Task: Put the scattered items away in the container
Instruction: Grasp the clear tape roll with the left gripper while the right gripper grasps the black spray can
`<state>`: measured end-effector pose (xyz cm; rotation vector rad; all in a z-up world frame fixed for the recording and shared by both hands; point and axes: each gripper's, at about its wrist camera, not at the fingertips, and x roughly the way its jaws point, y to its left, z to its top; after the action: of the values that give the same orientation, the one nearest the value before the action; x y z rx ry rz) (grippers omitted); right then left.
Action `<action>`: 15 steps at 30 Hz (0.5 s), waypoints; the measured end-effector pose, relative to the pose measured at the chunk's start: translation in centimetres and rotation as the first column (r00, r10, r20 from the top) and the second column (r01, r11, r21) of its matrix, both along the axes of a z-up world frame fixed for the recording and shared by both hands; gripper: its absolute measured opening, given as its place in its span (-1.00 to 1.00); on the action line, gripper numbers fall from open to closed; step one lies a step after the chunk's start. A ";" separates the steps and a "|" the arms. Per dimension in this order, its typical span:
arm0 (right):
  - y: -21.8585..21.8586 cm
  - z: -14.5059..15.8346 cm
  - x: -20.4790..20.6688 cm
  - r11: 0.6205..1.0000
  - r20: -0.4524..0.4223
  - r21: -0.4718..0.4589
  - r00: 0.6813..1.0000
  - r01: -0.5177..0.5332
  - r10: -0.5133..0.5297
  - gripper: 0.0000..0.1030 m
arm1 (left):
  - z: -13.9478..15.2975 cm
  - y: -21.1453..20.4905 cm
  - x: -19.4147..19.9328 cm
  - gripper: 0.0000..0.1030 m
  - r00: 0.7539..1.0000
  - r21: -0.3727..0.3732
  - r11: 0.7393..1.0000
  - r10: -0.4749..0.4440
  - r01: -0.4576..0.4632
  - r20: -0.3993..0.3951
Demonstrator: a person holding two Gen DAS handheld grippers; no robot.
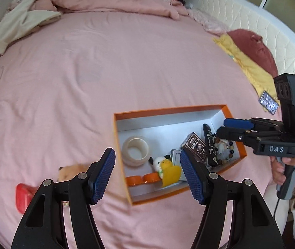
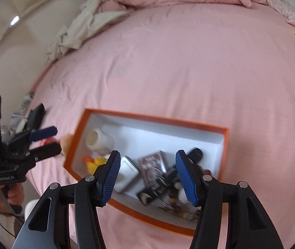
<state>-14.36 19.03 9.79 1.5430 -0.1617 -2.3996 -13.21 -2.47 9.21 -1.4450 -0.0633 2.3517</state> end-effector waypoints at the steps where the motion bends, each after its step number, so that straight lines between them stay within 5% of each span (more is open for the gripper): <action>1: 0.4 -0.4 0.1 1.000 0.029 0.008 1.000 0.009 -0.009 0.06 | -0.3 0.6 -0.4 0.27 1.000 -0.002 1.000 -0.006 0.006 0.015; 8: 3.0 -3.1 0.5 0.978 0.239 -0.187 0.970 0.096 -0.050 0.05 | -2.0 1.4 -2.7 0.24 0.989 0.052 0.998 -0.033 0.026 0.147; 15: 2.1 -3.0 0.2 0.991 0.298 -0.124 0.954 0.058 -0.019 0.05 | -3.0 1.4 -3.6 0.24 0.986 -0.026 0.999 0.026 -0.022 0.166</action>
<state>-14.18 21.11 6.79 1.8422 -0.4071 -2.1230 -16.82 -1.09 6.23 -1.6581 -0.0971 2.2526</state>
